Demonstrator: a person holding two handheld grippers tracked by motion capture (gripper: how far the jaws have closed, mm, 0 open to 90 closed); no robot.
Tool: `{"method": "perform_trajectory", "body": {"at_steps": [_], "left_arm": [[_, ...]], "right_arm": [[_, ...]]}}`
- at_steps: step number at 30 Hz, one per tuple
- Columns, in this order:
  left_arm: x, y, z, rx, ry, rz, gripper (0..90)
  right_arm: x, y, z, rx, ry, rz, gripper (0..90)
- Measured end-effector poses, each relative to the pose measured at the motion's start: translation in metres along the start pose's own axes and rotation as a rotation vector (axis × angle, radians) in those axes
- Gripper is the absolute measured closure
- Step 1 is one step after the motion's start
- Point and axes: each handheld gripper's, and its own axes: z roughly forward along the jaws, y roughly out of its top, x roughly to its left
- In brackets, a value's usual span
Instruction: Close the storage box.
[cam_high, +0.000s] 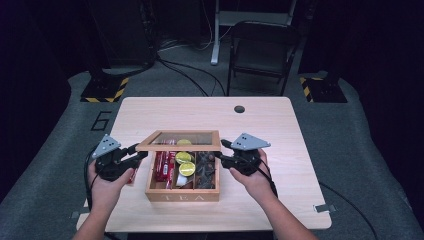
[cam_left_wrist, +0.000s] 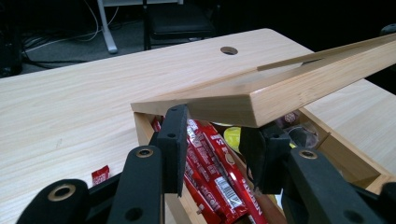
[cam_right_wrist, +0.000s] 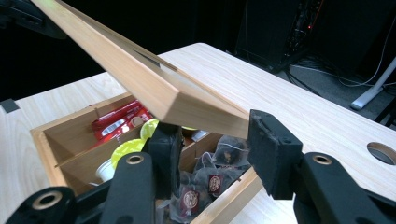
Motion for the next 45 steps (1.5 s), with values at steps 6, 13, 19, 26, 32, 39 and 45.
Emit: {"method": "perform_trajectory", "body": {"at_steps": [6,13,19,26,32,39,45], "left_arm": [[-0.002,-0.004,-0.005,-0.005,-0.006,0.011,61.9],[-0.006,-0.008,-0.010,-0.003,-0.008,0.025,61.5],[-0.006,-0.013,-0.011,-0.009,-0.013,0.029,61.5],[-0.007,-0.017,-0.012,-0.017,-0.018,0.026,61.5],[-0.008,-0.017,-0.015,-0.009,-0.018,0.040,61.5],[-0.009,-0.018,-0.019,0.002,-0.030,0.057,61.5],[-0.010,-0.023,-0.022,0.013,-0.040,0.063,61.4]], "right_arm": [[0.006,-0.001,-0.007,-0.008,0.025,0.003,54.9],[0.011,-0.004,-0.011,-0.013,0.024,0.007,55.5],[0.014,-0.007,-0.012,-0.010,0.021,0.011,55.9],[0.015,-0.010,-0.013,-0.004,0.025,0.001,56.3],[0.017,-0.011,-0.013,-0.007,0.022,0.000,56.3],[0.019,-0.013,-0.014,-0.006,0.014,0.012,56.4],[0.021,-0.017,-0.015,0.011,0.022,0.008,56.2]]}}
